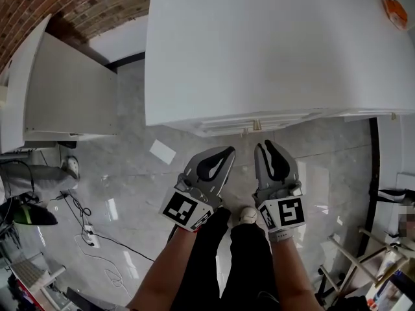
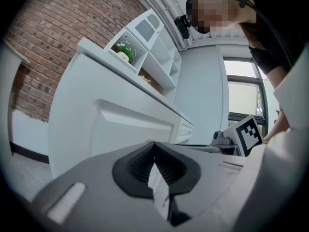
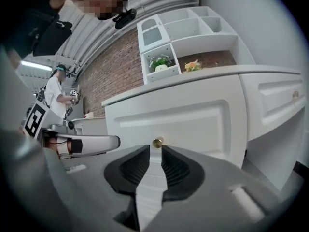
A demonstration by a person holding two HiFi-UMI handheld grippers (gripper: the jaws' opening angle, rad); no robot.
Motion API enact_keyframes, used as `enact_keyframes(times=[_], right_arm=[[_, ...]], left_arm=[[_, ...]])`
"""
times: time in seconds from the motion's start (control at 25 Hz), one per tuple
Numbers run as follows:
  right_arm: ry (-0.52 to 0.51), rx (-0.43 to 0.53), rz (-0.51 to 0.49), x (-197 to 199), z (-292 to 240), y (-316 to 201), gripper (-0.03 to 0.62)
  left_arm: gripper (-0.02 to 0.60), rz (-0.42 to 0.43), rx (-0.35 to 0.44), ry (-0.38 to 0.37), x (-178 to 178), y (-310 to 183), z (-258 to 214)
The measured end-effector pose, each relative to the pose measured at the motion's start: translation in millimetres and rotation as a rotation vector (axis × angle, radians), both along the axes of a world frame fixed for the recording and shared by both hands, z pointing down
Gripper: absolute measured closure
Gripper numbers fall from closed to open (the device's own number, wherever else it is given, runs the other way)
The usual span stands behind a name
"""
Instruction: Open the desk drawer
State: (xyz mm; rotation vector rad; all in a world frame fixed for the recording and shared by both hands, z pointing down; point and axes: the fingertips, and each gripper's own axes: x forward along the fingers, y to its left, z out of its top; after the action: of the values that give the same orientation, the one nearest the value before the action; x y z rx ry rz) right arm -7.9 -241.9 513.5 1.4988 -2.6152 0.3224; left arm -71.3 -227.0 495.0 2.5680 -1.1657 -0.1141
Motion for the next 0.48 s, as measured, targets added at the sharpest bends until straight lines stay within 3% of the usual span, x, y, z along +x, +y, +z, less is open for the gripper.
enact_keyframes(times=[0.48], right_arm=[[-0.047,0.022,0.077,-8,6,-29,0.496]], left_arm=[[0.578,0.013,0.026,0.007,10,-35,19]])
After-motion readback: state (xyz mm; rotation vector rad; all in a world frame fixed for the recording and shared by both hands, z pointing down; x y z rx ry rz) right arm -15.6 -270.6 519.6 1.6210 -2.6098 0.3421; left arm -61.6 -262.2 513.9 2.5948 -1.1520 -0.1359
